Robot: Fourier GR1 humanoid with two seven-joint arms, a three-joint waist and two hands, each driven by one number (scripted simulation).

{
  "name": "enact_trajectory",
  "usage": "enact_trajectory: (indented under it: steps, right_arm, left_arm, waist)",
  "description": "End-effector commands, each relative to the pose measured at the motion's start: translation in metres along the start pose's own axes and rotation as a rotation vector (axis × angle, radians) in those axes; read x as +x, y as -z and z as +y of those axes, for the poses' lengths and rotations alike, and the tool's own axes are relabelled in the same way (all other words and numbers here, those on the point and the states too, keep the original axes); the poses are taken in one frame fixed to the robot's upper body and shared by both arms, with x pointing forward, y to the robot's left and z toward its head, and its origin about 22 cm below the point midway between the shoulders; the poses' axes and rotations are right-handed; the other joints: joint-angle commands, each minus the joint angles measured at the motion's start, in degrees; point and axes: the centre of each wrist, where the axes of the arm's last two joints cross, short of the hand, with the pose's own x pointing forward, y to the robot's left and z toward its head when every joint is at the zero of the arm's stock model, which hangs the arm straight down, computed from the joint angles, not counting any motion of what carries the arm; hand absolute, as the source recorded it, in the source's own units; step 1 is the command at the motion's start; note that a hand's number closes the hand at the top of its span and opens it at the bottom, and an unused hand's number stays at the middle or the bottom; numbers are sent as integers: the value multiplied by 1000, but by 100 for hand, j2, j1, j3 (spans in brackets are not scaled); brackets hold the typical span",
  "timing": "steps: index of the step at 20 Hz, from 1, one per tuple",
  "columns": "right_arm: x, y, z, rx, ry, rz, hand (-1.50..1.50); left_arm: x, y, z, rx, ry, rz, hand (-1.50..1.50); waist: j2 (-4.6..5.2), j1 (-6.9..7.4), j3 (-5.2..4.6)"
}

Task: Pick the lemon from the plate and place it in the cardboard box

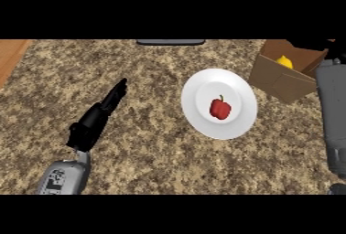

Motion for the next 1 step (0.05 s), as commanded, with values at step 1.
enact_trajectory:
  steps: [1]
  right_arm:
    - [-8,13,-31,-98,191,-2,-150]
  left_arm:
    - [-2,-13,-12,-2,-14,3,0]
  waist:
    - [-48,-38,-3]
